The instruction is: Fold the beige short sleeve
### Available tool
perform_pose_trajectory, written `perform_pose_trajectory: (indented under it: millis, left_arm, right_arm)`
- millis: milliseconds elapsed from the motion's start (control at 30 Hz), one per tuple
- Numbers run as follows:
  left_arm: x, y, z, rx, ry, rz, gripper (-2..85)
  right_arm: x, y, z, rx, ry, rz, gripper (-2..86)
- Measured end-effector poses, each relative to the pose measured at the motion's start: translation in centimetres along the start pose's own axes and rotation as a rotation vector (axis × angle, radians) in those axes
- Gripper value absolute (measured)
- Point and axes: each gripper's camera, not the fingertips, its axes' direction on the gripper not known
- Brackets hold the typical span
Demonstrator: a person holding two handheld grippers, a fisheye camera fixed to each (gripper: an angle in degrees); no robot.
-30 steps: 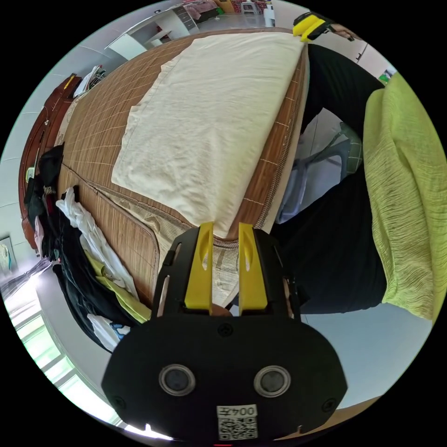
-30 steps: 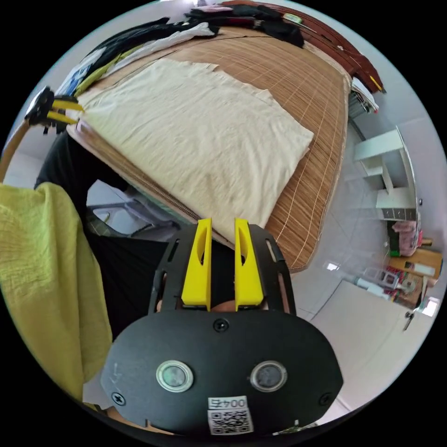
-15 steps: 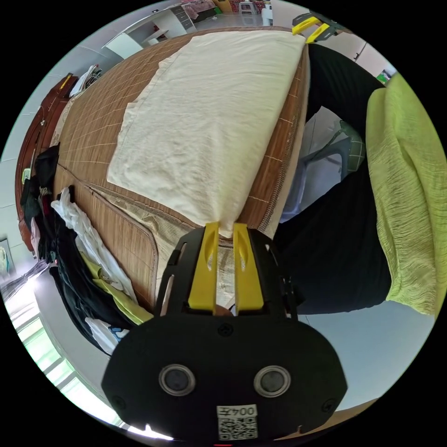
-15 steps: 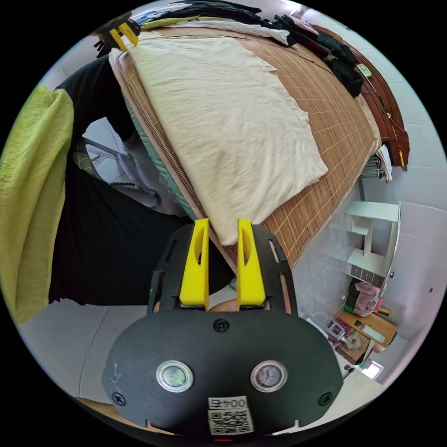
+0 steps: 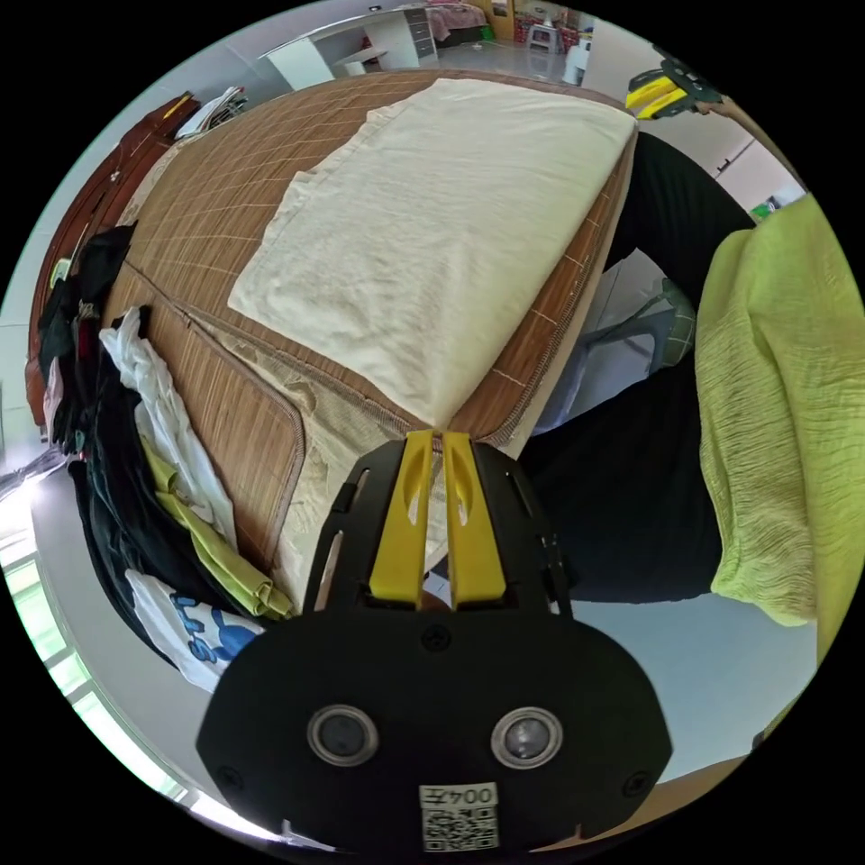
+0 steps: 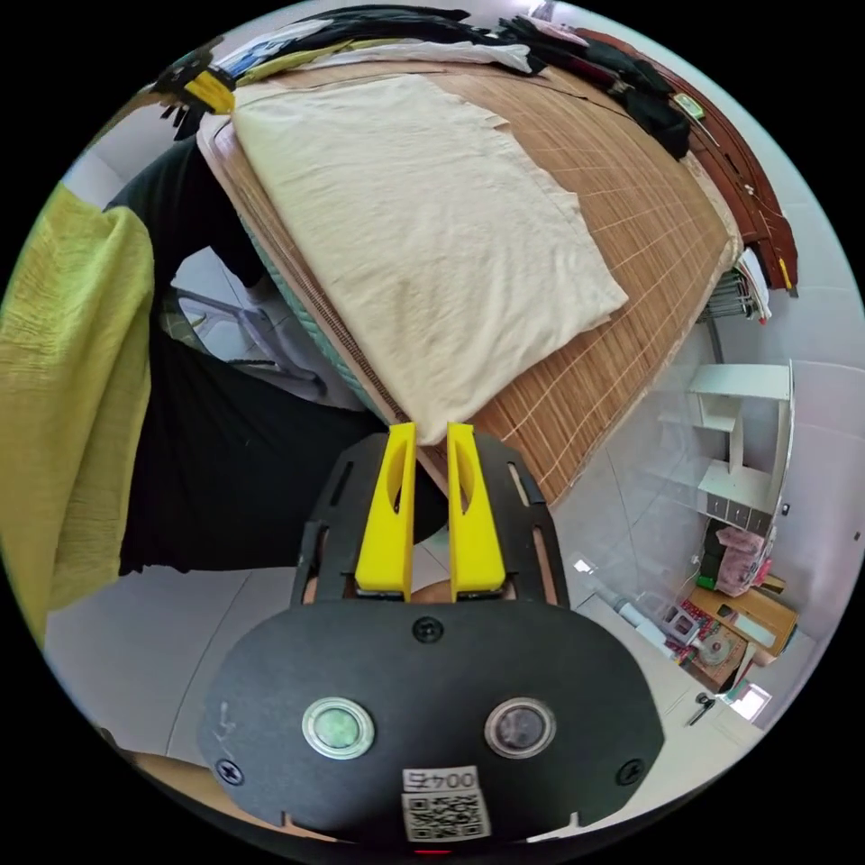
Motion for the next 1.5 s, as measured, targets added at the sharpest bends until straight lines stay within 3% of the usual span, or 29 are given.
perform_pose_trajectory:
  millis: [200, 333, 433, 600, 833, 967, 1033, 1133, 1367, 1500]
  left_arm:
    - [-1.0, -4.4, -2.7, 0.114, 0.031, -0.03, 2.7]
    - [0.6, -10.0, 1.9, 0.004, 0.058, 0.026, 2.5]
    - [1.3, -11.5, 4.1, -0.041, 0.098, 0.039, 2.2]
    - [0.0, -10.7, 4.9, 0.031, 0.222, -0.041, 1.4]
    - [2.5, -11.8, 5.4, -0.005, 0.178, -0.099, 1.7]
    - [5.1, -11.8, 5.2, 0.011, 0.099, -0.155, 3.0]
    - [6.4, -11.4, 4.3, 0.048, 0.047, -0.163, 4.6]
    - [9.8, -11.7, -0.1, 0.239, 0.055, -0.154, 8.7]
    - [22.0, -21.0, -4.9, 0.362, -0.052, 0.103, 13.2]
    - [30.0, -27.5, -5.5, 0.406, -0.09, 0.275, 14.0]
  right_arm:
    - [4.0, -2.2, -0.8, 0.078, -0.155, 0.147, 7.7]
    - [4.0, -6.0, 4.5, -0.058, -0.267, 0.15, 7.7]
    - [3.6, -7.0, 7.1, -0.127, -0.237, 0.176, 6.2]
    - [2.4, -5.9, 9.0, -0.116, -0.213, 0.175, 5.9]
    - [0.5, -1.3, 12.4, -0.001, -0.212, 0.256, 7.2]
    - [0.7, 5.0, 14.0, 0.198, -0.381, 0.423, 12.2]
    - [1.1, 8.7, 15.1, 0.287, -0.446, 0.527, 12.8]
    - [1.3, 14.6, 18.0, 0.402, -0.563, 0.681, 12.6]
    - [-0.6, 22.3, 26.7, 0.542, -0.774, 0.904, 12.2]
    - [-2.3, 23.3, 29.7, 0.516, -0.77, 0.929, 12.3]
